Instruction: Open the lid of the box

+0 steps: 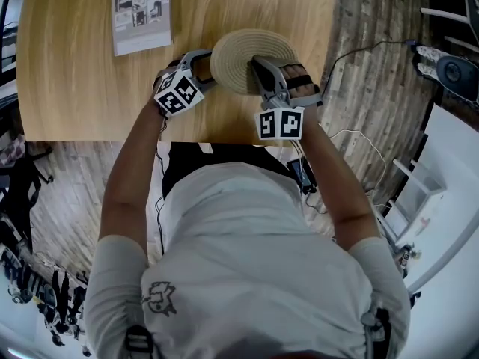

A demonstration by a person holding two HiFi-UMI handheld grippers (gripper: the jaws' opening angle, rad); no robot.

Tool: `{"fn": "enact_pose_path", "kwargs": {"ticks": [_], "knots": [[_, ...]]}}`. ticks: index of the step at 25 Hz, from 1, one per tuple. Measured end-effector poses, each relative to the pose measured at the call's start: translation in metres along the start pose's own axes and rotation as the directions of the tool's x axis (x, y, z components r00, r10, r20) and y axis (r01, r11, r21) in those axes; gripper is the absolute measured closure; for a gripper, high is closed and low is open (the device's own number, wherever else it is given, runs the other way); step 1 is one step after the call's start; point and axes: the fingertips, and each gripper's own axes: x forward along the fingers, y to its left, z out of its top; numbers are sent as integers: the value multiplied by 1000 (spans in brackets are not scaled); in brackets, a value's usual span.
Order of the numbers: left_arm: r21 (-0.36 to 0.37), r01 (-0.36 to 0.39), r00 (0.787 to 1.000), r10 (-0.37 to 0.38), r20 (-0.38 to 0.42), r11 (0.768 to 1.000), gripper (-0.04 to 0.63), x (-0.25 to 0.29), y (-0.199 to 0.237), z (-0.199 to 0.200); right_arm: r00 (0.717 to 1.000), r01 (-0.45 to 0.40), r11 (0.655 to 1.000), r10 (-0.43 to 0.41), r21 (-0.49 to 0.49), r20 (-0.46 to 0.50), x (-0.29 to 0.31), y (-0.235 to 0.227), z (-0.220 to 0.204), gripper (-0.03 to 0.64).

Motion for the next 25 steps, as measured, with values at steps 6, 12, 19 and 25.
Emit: {"fn": "enact_pose_path", "kwargs": {"ticks": [6,12,19,25], "knots": [[-19,-19,1000,19,3,1000,285,-14,-3,-3,1000,26,997,-26,78,-1,-12,-12,2,585],[-50,-72,996,75,44,996,285,-47,1,14,998,61,986,-62,154,3,-23,-25,17,584],[-87,-113,978,126,166,990,287,-98,6,67,993,110,959,-118,263,14,-41,-36,43,584],[-88,-134,954,153,258,987,287,-137,-15,115,986,126,895,-160,428,45,-72,-39,64,584]]}}
